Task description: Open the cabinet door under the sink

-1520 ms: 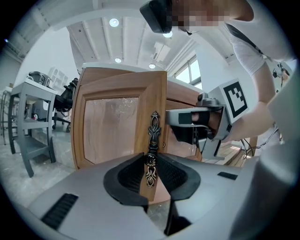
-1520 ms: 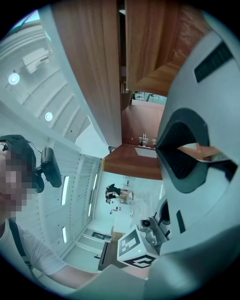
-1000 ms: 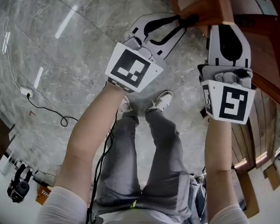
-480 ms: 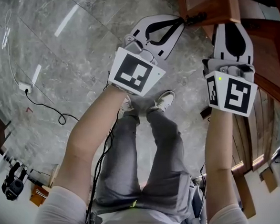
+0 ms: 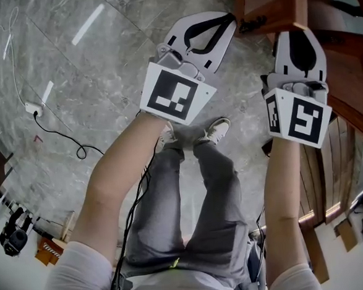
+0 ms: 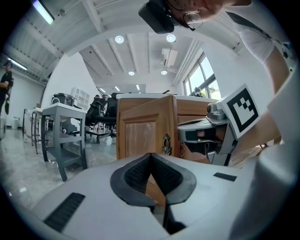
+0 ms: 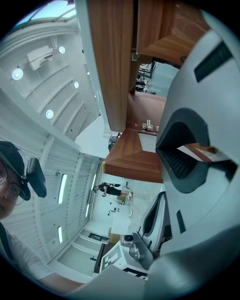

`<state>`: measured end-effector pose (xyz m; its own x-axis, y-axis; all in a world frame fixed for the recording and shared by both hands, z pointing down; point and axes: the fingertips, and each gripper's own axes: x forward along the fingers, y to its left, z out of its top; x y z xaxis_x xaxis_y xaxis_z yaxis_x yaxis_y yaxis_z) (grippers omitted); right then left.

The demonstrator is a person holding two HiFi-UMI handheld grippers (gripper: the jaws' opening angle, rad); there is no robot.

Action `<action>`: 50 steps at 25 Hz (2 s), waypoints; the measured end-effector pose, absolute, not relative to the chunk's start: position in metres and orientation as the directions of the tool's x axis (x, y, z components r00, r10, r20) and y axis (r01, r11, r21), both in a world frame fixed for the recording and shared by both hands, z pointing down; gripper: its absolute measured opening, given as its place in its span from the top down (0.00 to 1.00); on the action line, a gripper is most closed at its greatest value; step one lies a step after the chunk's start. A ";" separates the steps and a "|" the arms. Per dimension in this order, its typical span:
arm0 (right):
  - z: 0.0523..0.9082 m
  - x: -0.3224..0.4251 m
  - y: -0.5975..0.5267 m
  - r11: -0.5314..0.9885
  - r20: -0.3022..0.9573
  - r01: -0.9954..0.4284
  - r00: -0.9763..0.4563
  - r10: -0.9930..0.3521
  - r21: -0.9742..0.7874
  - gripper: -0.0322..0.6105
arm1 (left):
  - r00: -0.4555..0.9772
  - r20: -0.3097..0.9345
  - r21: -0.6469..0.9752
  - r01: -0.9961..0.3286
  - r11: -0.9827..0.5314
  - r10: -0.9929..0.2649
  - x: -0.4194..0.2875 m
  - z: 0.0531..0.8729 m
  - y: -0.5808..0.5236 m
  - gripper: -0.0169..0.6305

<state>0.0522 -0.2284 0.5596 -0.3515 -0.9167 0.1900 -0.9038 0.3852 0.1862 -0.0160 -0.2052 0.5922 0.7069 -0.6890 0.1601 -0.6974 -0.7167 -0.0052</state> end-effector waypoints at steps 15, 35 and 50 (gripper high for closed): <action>0.561 -0.027 -0.238 0.439 0.190 -0.881 -0.406 -0.894 0.178 0.90 | 0.645 0.140 -0.011 -0.758 -0.652 -0.752 -0.086 0.580 -0.214 0.95; 0.564 -0.107 -0.268 0.494 0.179 -0.859 -0.469 -0.865 0.137 0.90 | 0.543 0.151 -0.020 -0.834 -0.552 -0.826 -0.176 0.574 -0.226 0.95; 0.555 -0.093 -0.265 0.498 0.207 -0.858 -0.469 -0.859 0.122 0.90 | 0.504 0.152 -0.010 -0.859 -0.511 -0.850 -0.171 0.564 -0.229 0.95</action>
<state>-0.0926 -0.2645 0.5546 -0.4692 -0.8586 0.2066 -0.8584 0.4983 0.1215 -0.1710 -0.2294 0.5641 0.5040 -0.8503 0.1516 -0.8594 -0.5112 -0.0103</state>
